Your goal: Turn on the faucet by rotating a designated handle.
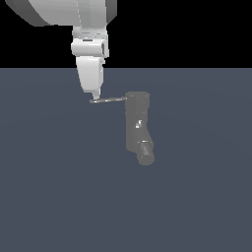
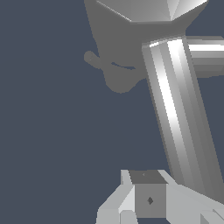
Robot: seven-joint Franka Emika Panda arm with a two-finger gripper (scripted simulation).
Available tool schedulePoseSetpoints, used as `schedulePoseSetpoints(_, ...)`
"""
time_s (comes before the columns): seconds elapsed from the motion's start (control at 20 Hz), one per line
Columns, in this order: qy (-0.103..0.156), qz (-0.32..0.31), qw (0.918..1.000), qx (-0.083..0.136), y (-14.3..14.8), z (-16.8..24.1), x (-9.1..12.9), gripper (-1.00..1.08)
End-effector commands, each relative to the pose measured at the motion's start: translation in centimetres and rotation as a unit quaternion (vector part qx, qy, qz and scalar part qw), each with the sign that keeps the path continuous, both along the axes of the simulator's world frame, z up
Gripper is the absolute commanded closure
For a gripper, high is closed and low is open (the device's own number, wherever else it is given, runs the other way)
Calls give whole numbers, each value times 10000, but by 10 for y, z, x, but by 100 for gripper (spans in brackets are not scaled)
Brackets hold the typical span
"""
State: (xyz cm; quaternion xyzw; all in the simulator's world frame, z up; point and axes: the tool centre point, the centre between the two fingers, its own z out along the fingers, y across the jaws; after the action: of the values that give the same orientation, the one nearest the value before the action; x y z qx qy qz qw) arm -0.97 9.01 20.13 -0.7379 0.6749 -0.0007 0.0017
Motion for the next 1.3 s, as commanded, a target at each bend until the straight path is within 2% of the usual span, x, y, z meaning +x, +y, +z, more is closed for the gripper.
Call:
schedulePoseSetpoints(0.0,17,-8,10000,-9,-2,0,-9,108)
schedulePoseSetpoints(0.75,17,-8,10000,-9,-7,0,-52,108)
schedulePoseSetpoints(0.8,4,-24,10000,-3,-8,0,-48,108)
schedulePoseSetpoints(1.25,6,-22,10000,-4,-32,0,-69,108)
